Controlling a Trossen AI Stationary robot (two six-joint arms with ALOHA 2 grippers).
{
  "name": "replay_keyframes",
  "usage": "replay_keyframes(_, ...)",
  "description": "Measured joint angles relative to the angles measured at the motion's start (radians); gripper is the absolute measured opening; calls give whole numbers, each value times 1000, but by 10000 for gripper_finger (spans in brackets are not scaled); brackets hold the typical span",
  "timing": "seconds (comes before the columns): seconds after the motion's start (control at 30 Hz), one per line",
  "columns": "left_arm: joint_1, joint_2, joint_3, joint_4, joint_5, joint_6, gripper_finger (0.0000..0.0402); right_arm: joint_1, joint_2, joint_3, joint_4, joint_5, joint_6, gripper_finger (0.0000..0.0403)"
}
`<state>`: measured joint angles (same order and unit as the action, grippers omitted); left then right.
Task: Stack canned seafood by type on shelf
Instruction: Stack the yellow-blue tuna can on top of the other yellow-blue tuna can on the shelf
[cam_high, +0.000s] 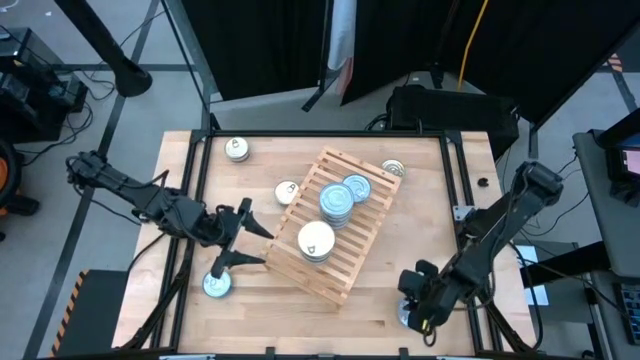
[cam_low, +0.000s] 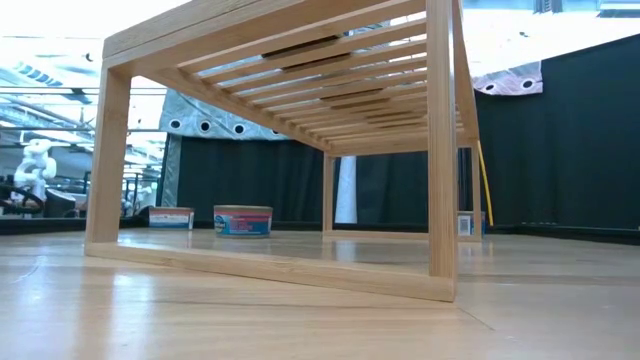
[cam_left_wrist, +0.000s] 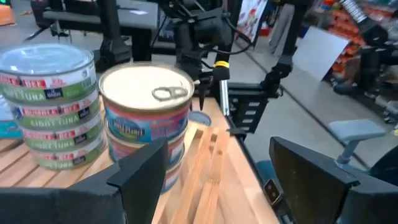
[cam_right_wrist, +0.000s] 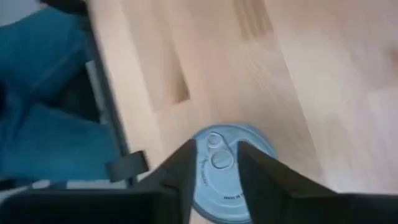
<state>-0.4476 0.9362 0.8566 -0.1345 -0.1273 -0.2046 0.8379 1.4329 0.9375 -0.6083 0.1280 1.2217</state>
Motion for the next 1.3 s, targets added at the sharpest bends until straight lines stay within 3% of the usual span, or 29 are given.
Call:
replay_keyframes(0.3,-80,61,0,-25,-91,-53,287,-5,138,0,7,2,229,5)
replay_keyframes(0.53,-96,84,0,-26,-122,-53,287,-6,176,0,8,44,338,3)
replay_keyframes(0.9,-136,83,0,-33,-153,-78,287,-6,178,77,-48,58,349,1)
replay_keyframes(1.13,-155,83,0,-37,-169,-77,287,-5,186,100,-102,55,372,0)
replay_keyframes(1.3,-156,83,0,-43,-177,-77,287,-5,231,100,-106,-5,368,0)
